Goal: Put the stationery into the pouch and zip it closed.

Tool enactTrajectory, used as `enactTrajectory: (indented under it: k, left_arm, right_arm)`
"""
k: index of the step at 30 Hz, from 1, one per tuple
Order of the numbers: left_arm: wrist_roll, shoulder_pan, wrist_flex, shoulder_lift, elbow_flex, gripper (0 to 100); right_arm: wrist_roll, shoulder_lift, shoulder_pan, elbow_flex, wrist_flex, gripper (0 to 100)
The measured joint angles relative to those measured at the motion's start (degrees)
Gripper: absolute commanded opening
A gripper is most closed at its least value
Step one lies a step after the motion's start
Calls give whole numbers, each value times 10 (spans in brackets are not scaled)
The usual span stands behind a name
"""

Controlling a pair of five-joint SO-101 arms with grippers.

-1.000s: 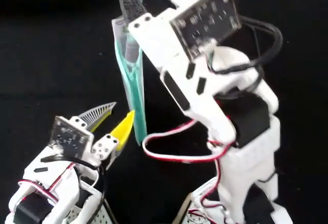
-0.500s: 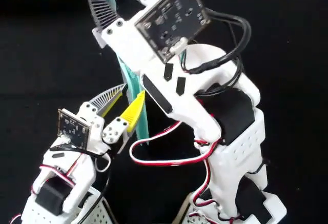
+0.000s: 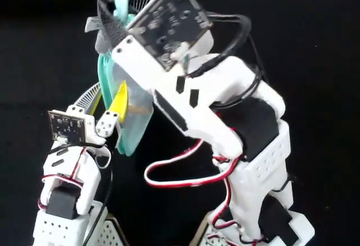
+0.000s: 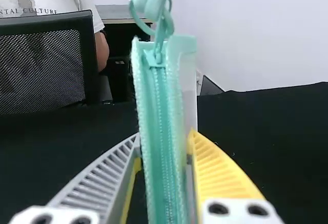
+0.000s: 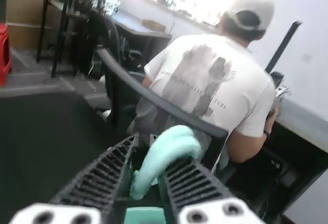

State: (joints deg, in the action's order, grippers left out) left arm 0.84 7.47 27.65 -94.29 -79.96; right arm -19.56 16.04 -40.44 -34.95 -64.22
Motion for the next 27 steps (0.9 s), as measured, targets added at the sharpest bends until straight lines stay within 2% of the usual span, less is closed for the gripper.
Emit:
enactTrajectory:
  k: [16, 21, 24, 27]
  left_arm:
    - [0, 0, 5, 4, 79, 154]
    - [0, 13, 80, -3, 84, 25]
    - [-17, 41, 132, -3, 106, 30]
    - [-41, 68, 186, -4, 134, 30]
  right_arm:
    - [-1, 77, -4, 0, -150, 12]
    - [-1, 77, -4, 0, -162, 12]
    - [-1, 77, 21, 0, -164, 12]
    - [-1, 77, 81, 1, -184, 12]
